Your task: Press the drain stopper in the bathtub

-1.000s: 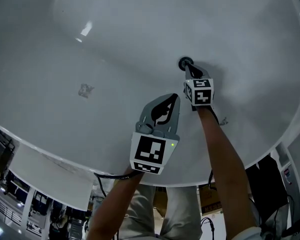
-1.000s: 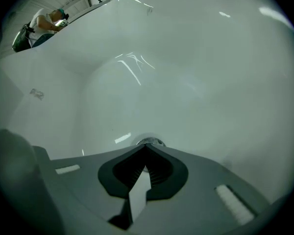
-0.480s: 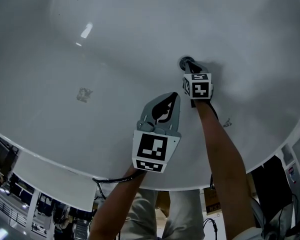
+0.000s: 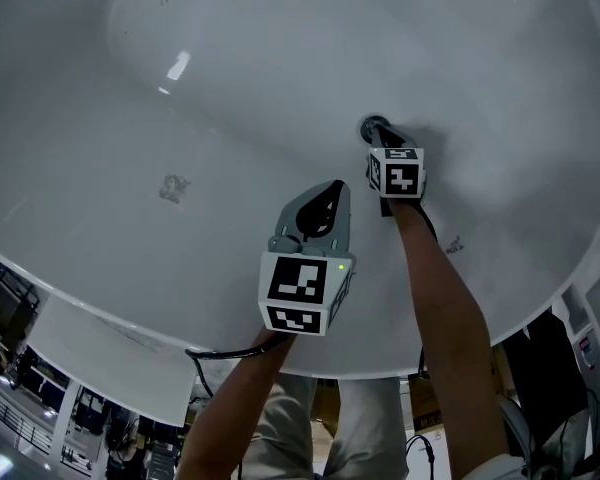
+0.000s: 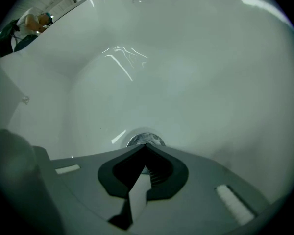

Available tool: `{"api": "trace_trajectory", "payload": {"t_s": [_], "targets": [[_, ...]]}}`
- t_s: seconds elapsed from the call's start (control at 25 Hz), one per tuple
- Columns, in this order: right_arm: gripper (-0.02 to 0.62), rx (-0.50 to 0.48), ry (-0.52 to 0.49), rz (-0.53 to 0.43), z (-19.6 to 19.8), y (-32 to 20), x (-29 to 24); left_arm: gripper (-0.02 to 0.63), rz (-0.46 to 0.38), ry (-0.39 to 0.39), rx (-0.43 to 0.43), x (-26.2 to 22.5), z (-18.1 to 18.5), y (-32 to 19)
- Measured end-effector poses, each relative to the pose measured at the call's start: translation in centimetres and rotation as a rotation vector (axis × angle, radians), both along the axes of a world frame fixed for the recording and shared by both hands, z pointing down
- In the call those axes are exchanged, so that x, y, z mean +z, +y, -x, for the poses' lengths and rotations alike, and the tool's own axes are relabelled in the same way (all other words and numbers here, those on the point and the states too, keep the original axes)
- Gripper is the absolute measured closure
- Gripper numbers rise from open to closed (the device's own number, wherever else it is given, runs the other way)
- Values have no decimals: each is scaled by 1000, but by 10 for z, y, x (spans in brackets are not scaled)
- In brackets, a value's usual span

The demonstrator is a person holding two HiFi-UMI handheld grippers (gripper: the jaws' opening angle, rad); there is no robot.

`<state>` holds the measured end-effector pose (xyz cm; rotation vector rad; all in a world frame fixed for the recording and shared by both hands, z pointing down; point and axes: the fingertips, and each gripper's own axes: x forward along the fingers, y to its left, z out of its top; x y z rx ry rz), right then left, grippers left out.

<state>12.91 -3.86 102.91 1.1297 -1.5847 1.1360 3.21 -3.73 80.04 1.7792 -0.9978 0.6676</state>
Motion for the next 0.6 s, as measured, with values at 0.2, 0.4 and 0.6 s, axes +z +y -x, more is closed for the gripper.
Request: {"api": "trace_trajectory", "payload": {"t_s": [0.2, 0.4, 0.6], "targets": [[594, -4, -31, -8, 8, 2, -14, 606, -17, -4, 12, -11, 0, 1], [594, -6, -73, -92, 18, -9, -54, 606, -48, -15, 21, -32, 0, 2], [593, -93, -128, -159, 36, -13, -104, 606, -86, -21, 17, -67, 3, -2]]}}
